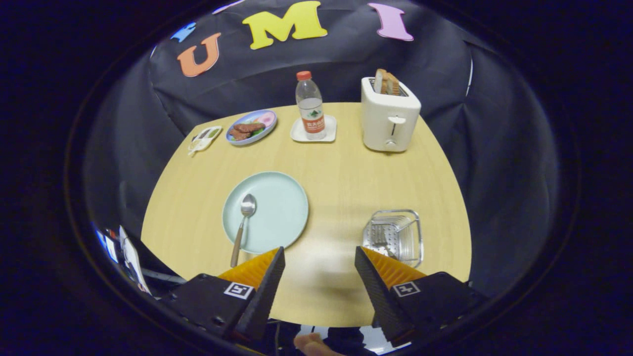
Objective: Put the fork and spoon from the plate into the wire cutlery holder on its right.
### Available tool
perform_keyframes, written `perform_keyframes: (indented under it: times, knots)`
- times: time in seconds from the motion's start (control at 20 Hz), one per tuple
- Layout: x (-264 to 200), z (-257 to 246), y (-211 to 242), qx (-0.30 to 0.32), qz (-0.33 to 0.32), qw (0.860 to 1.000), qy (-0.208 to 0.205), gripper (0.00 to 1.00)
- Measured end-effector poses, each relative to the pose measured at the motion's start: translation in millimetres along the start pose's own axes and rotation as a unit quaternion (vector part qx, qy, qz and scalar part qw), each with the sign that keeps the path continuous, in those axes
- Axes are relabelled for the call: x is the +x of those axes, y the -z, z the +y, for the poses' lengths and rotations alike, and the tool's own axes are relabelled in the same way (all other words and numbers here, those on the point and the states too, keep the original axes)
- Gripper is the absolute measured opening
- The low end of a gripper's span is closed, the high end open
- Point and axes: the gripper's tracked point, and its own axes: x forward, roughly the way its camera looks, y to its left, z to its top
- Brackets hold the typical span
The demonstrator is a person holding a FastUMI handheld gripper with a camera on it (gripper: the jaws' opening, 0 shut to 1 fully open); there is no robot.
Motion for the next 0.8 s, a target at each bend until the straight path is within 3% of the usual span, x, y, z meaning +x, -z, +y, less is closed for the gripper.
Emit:
perform_keyframes:
  times: [0.2, 0.8]
  knots:
    - [25, 44, 8, -0.011, 0.001, 1.0, -0.006, 0.91]
    - [107, 135, 24, 0.006, 0.034, 0.999, 0.008, 0.91]
